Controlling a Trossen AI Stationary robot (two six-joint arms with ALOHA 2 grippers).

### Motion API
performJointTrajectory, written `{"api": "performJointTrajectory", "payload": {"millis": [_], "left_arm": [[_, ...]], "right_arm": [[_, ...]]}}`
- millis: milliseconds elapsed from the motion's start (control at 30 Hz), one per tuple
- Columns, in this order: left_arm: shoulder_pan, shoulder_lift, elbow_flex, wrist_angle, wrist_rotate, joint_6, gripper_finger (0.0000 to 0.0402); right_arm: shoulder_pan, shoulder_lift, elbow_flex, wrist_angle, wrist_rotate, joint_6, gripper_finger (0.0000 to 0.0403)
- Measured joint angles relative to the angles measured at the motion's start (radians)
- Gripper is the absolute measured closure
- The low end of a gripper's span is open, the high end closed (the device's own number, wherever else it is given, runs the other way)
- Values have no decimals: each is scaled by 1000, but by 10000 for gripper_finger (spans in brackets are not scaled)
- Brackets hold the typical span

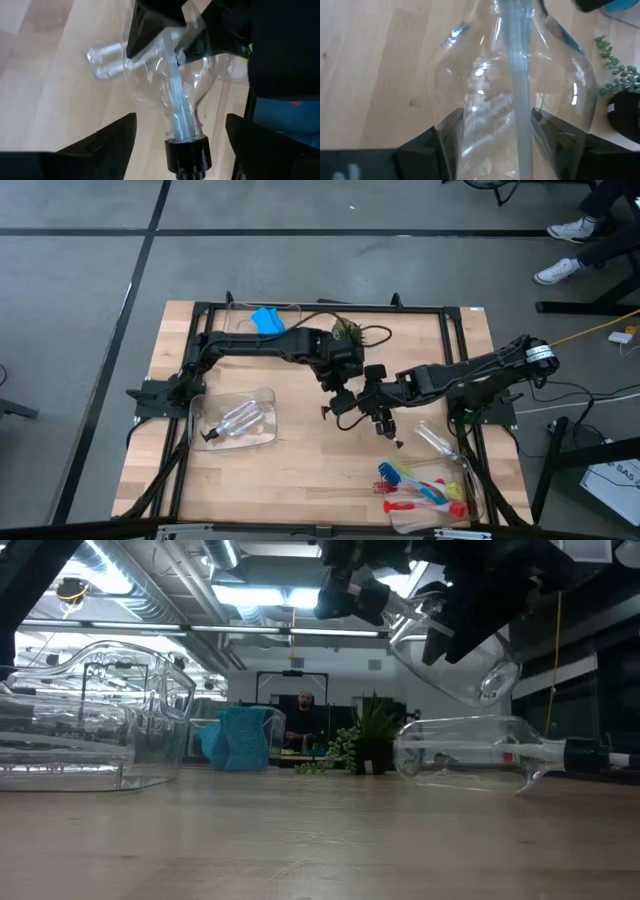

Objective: Pick & Place Kitchen Sink Supplies
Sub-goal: Put the transparent soap dispenser into the middle transparent bin

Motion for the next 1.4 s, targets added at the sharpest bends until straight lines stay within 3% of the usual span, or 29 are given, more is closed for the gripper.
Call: {"api": "performJointTrajectory", "payload": {"millis": [167, 467, 600, 733, 867, 1133, 1333, 1400], "left_arm": [[31, -79, 0, -10, -61, 35, 106], [-2, -318, -22, -24, -532, 135, 107], [-10, -421, -103, -41, -681, 166, 107], [16, -549, -240, 27, -725, 162, 107], [50, -676, -449, 256, -720, 179, 107], [110, -877, -933, 885, -600, 180, 107], [113, -869, -1180, 1503, -501, 119, 107], [113, -841, -1205, 1605, -500, 105, 107]], "right_arm": [[-9, -2, 0, 27, -34, 16, 187], [-46, -71, 0, 138, -50, 106, 187], [-76, -112, 0, 211, -49, 170, 187], [-115, -146, 0, 312, -46, 256, 187], [-152, -159, 2, 403, -33, 320, 187], [-202, -159, 55, 476, -2, 369, 187], [-220, -159, 74, 520, -1, 376, 187], [-222, -159, 73, 543, -1, 381, 187]]}}
